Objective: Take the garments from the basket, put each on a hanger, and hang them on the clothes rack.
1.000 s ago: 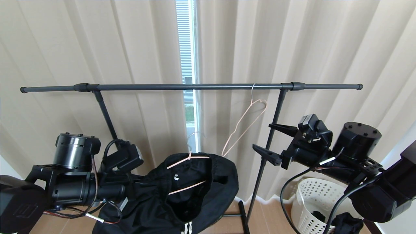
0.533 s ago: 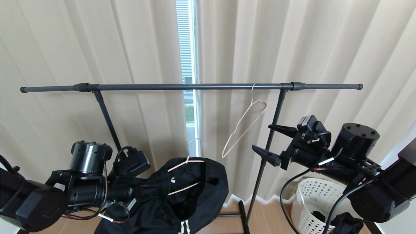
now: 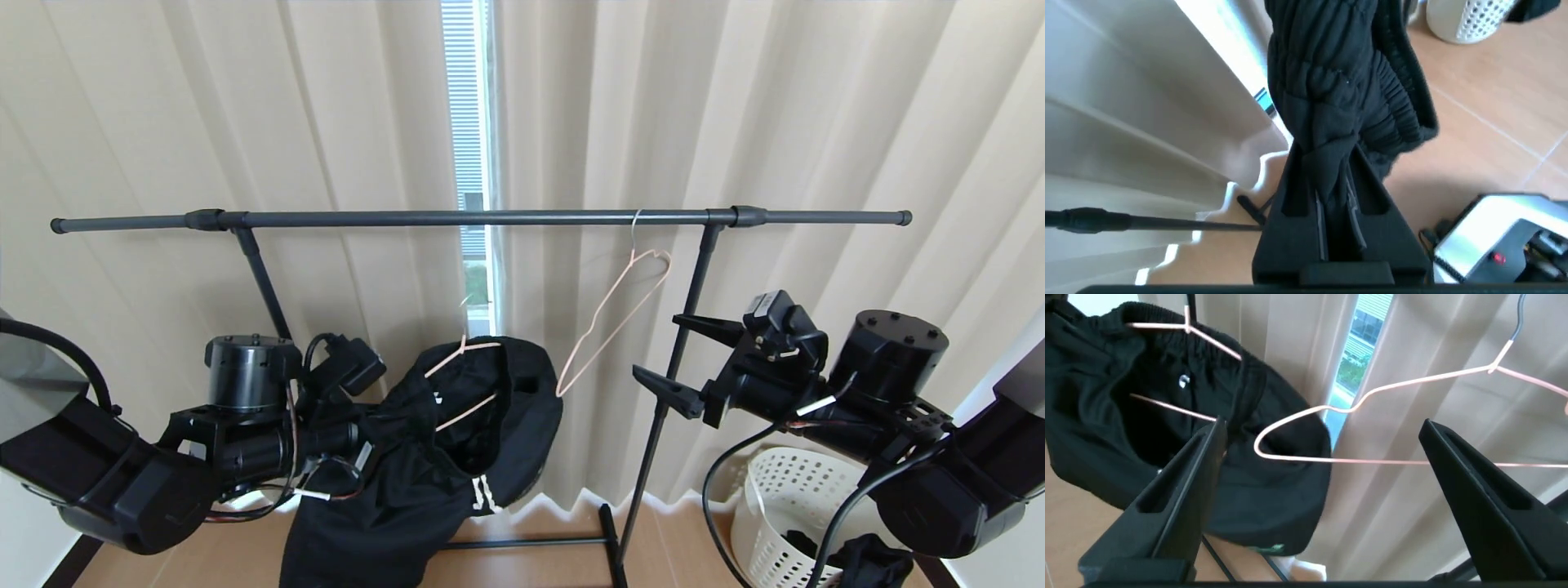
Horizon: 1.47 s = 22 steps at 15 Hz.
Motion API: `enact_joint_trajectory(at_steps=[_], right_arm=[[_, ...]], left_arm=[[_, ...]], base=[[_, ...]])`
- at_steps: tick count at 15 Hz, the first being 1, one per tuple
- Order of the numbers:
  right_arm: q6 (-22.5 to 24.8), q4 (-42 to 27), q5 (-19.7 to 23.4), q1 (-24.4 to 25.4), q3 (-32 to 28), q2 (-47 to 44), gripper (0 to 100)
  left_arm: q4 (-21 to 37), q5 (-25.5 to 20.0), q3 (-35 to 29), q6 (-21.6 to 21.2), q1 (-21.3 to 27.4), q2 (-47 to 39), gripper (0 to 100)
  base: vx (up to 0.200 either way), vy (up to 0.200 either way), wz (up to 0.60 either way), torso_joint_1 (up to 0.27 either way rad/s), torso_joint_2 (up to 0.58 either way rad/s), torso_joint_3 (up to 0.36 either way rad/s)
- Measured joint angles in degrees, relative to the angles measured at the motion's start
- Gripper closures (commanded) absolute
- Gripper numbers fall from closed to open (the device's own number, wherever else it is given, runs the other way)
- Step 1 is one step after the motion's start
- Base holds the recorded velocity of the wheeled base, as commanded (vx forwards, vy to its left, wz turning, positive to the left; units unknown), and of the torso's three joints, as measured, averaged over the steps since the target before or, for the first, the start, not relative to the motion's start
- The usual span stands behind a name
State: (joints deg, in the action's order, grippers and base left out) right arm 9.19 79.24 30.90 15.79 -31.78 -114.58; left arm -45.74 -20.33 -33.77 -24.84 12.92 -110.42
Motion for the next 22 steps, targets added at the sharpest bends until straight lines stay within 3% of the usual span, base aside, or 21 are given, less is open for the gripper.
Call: enact_joint_trajectory(at_steps=[6,11,22], right_arm=[[0.02,0.02,0.00,-0.05,-0.02,-0.06,0],[0.02,0.07,-0.01,-0.06,-0.02,-0.06,0],[0.02,0.07,0.00,-0.06,-0.02,-0.11,0]], left_arm=[[-0.18,-0.16,-7.24,8.84,0.68,-0.99,100],[-0.21,0.02,-12.34,12.95,1.93,-1.49,100],[-0.10,4.55,-27.77,16.86,3.12,-11.22,100]], base=[[0.000,0.000,0.00,0.000,0.00,0.000],[0.000,0.000,0.00,0.000,0.00,0.000],[0.000,0.000,0.00,0.000,0.00,0.000]])
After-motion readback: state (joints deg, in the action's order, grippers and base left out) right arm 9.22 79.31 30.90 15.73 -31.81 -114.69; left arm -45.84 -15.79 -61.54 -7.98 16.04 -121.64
